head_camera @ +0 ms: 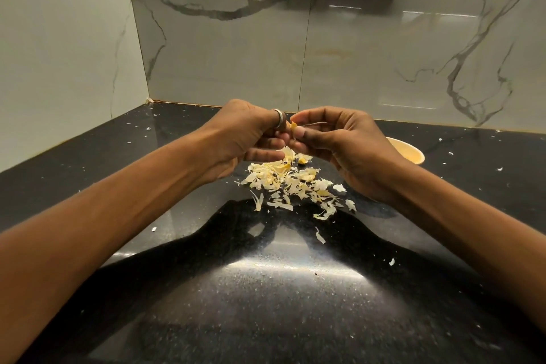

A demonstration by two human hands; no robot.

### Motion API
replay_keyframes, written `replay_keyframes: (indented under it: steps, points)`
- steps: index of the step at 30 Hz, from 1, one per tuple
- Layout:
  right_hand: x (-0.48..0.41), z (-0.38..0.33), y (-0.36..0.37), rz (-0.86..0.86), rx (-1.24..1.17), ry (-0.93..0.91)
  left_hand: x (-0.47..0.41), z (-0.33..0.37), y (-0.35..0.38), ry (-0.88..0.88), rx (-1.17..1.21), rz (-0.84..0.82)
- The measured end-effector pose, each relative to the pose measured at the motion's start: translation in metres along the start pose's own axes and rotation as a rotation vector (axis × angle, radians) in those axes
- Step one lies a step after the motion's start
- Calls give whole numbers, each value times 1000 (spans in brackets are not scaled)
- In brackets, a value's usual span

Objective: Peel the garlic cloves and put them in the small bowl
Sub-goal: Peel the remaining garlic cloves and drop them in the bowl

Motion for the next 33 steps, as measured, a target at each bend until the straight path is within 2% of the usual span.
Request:
replay_keyframes:
  steps: [4, 8, 13, 19, 22, 27, 33]
  points:
    - [0, 3, 2, -10, -94, 55, 0, -1, 0, -21, 34, 3]
    - [0, 2, 2, -27, -45, 33, 0, -1, -1, -25, 27, 13]
    - [3, -6, 0, 10, 360, -176, 0, -2, -2, -13, -36, 29]
    - [3, -10, 0, 54, 579, -302, 0, 0, -3, 20, -159, 52]
    - [2, -10, -1, 68, 556, -290, -2, -1, -3, 11, -156, 68]
    - [1, -9, -6, 101, 388, -246, -2, -1, -6, -3, -135, 95]
    - [0, -14, -15, 160, 296, -239, -5, -6, -10, -37, -213, 110]
Point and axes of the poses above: each hand's wrist, its own x-axis away from the middle knuckle, its own y-axis out of the palm, z = x × y, the point moved 6 cm from there along -x, towards the middle knuckle
